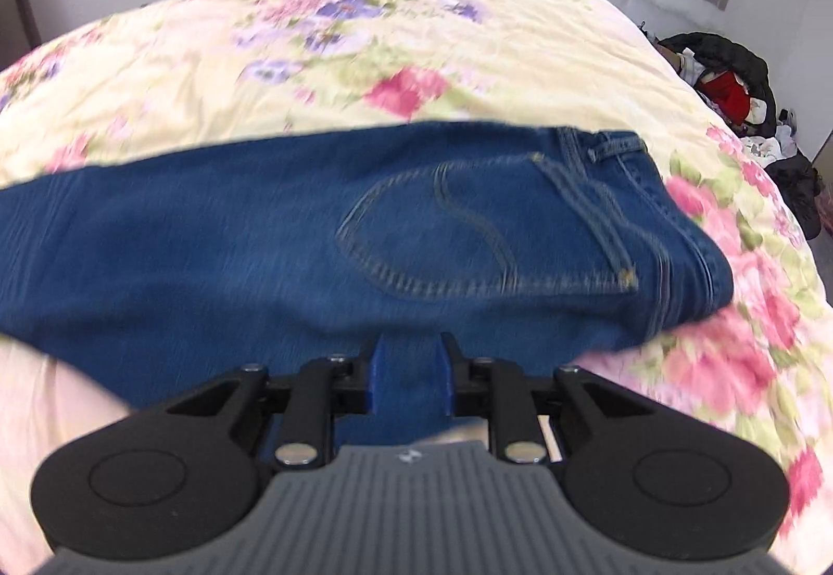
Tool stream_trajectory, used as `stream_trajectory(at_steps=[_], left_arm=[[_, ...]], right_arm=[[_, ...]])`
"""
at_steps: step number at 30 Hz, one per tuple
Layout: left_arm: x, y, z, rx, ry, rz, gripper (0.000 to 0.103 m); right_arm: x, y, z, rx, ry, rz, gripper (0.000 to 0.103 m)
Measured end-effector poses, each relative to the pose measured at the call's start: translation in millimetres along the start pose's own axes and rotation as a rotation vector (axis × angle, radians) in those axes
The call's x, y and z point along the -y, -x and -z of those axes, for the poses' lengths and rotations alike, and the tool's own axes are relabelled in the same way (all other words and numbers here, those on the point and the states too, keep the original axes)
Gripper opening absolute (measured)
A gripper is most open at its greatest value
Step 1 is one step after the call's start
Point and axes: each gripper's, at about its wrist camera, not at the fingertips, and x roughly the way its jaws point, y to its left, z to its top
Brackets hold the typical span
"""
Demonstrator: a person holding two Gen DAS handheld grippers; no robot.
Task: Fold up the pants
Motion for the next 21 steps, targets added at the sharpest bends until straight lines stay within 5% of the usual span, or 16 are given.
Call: stream_trajectory(at_steps=[11,21], left_arm=[[14,-66,0,-0.064,-0.006,-0.134,0.011],[15,-81,-2,-0.055,0.004,-0.174,0.006]], right_arm=[[31,-137,-114,-0.016,-0.086,0.01,0.017],[29,-197,-137,-0.031,-0.105,0.033,0.015]])
